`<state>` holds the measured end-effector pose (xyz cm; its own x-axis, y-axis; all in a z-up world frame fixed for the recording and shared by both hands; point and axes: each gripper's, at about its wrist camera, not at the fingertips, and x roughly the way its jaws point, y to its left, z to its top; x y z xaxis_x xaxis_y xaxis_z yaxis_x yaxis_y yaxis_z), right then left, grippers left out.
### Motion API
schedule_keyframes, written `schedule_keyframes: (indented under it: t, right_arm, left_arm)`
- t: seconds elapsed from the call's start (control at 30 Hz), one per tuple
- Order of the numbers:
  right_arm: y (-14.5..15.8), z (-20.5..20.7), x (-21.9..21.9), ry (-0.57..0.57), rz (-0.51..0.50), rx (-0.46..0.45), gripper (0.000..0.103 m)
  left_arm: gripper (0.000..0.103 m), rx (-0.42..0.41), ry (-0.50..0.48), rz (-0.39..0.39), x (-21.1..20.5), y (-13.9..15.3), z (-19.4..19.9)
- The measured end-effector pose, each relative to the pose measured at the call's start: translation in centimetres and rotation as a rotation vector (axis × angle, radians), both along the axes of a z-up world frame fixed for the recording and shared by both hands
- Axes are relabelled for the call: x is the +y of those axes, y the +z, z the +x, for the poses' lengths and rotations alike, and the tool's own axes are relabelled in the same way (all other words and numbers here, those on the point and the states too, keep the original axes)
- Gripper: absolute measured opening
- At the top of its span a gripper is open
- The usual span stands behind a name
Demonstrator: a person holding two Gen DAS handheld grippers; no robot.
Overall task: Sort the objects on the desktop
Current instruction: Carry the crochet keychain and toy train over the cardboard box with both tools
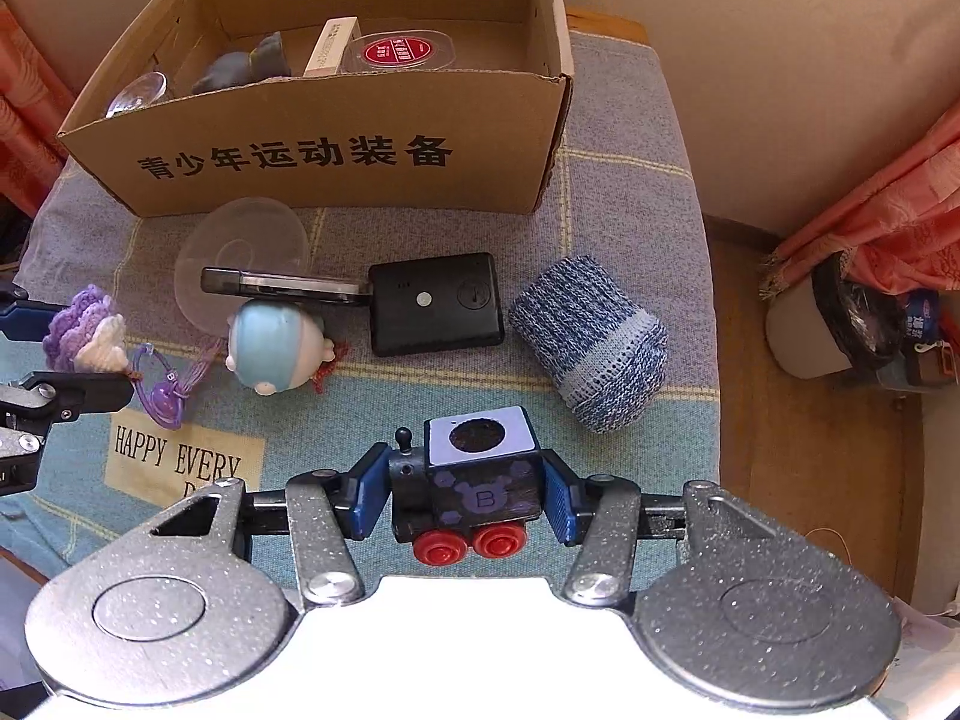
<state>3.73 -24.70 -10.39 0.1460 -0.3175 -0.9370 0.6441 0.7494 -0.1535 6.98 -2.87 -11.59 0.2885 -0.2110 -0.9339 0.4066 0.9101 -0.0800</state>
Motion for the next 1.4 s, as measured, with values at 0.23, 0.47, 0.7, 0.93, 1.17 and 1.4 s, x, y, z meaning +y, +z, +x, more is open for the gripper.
schedule_keyframes:
  t: [0.23,0.47,0.7,0.93,1.17,1.4]
  right_arm:
    - [2.1,1.0,-0.3,0.031,0.046,-0.005,0.057]
    - [4.5,2.6,-0.7,0.073,0.051,-0.009,0.057]
    - [7.4,4.8,-1.2,0.125,0.04,-0.032,0.057]
    - [9.6,6.7,-1.5,0.158,0.036,-0.053,0.057]
    - [11.4,8.5,-2.0,0.186,0.02,-0.077,0.057]
    - [13.1,10.8,-2.7,0.225,-0.008,-0.092,0.057]
  left_arm:
    - [0.037,0.009,-0.071,0.021,0.2,2.4,0.6]
    - [0.037,-0.001,-0.115,0.012,0.5,5.4,1.9]
    - [0.037,-0.031,-0.159,-0.012,0.5,8.3,3.3]
    - [0.037,-0.046,-0.168,-0.032,1.1,10.6,4.9]
    - [0.037,-0.059,-0.153,-0.06,2.1,13.0,7.4]
    - [0.037,-0.056,-0.149,-0.06,2.6,14.1,9.8]
